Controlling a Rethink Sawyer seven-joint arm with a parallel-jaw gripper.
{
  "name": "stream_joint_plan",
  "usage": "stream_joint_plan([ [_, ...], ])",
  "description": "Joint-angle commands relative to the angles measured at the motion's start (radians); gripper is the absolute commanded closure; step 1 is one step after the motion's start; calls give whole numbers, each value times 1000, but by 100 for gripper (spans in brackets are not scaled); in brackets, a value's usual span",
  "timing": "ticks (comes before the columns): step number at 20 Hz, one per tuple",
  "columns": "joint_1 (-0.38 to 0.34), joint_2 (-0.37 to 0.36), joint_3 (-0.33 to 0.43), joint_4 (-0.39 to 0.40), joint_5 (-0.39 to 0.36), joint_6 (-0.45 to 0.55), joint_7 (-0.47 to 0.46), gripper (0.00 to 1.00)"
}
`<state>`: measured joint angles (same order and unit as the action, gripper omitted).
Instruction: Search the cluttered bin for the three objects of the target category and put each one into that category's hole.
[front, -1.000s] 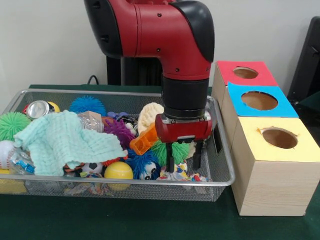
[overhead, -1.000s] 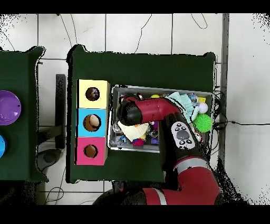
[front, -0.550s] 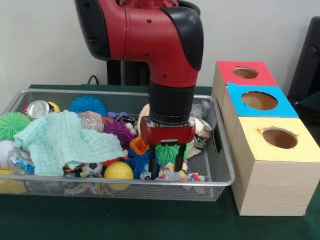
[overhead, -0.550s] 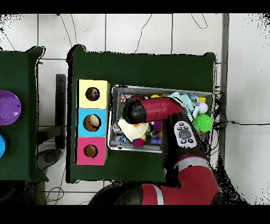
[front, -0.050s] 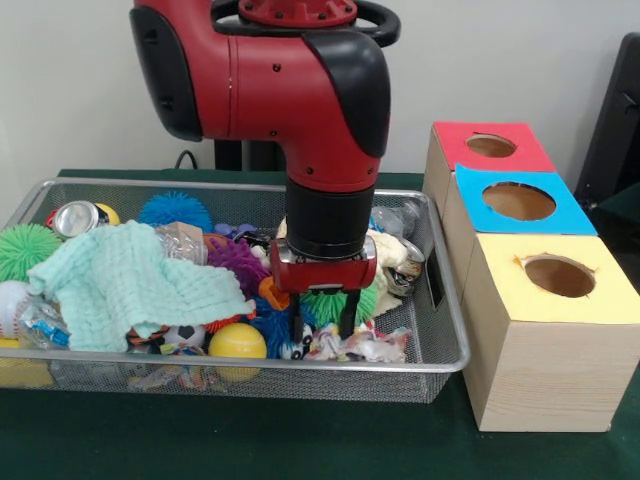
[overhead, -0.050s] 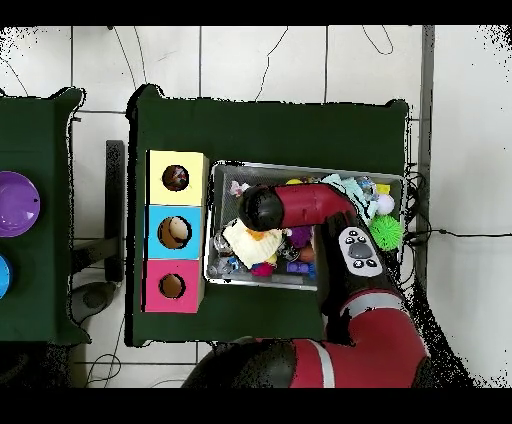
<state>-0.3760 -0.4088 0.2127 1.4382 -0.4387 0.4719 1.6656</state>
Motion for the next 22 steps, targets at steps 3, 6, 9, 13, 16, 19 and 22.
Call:
stream_joint_plan([
  [3,-89,34,157,78,-11,33,-104,0],
  [6,-119,20,203,103,-30,-50,-92,0],
  [9,-145,20,262,105,-36,-99,-92,0],
  [13,-157,34,295,99,-49,-109,-94,0],
  [16,-179,43,323,115,-65,-133,-99,0],
  [19,-181,54,337,104,-71,-132,-102,0],
  [22,-178,61,345,93,-69,-111,-106,0],
])
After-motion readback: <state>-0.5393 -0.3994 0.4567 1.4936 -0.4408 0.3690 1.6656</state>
